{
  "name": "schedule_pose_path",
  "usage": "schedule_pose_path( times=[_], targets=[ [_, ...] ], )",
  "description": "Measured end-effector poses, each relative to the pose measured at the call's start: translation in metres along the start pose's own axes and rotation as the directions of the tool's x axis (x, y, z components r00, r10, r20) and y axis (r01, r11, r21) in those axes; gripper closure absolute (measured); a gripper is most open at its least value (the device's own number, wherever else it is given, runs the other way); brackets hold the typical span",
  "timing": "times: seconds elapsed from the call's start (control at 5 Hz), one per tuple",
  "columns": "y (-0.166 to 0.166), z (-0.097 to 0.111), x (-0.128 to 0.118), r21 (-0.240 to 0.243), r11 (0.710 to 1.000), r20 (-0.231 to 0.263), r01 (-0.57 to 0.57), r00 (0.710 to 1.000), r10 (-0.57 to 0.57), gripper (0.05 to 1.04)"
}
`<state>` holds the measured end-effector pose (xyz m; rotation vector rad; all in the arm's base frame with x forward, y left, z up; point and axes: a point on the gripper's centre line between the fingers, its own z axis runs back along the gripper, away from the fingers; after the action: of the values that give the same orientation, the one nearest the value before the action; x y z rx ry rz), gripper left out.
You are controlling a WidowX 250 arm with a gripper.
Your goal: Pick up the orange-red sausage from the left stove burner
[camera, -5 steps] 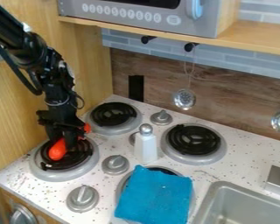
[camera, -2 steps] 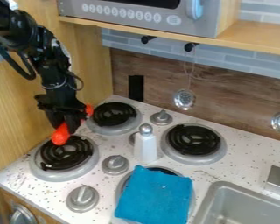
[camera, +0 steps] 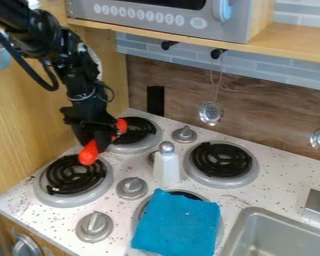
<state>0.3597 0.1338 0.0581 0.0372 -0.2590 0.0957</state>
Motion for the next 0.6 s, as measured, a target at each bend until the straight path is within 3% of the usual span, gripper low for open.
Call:
schedule_pose_path(
  times=[0.2, 0.4, 0.6],
  targets=[
    [-0.006, -0.003, 0.002, -0.007, 1.0, 0.0, 0.005, 1.0, -0.005, 0.565],
    [-0.016, -0.022, 0.001, -0.045, 0.999, -0.028, -0.021, 0.999, 0.02, 0.565],
    [-0.016, -0.031, 0.001, -0.05, 0.997, -0.039, -0.051, 0.998, 0.049, 0.565]
  ],
)
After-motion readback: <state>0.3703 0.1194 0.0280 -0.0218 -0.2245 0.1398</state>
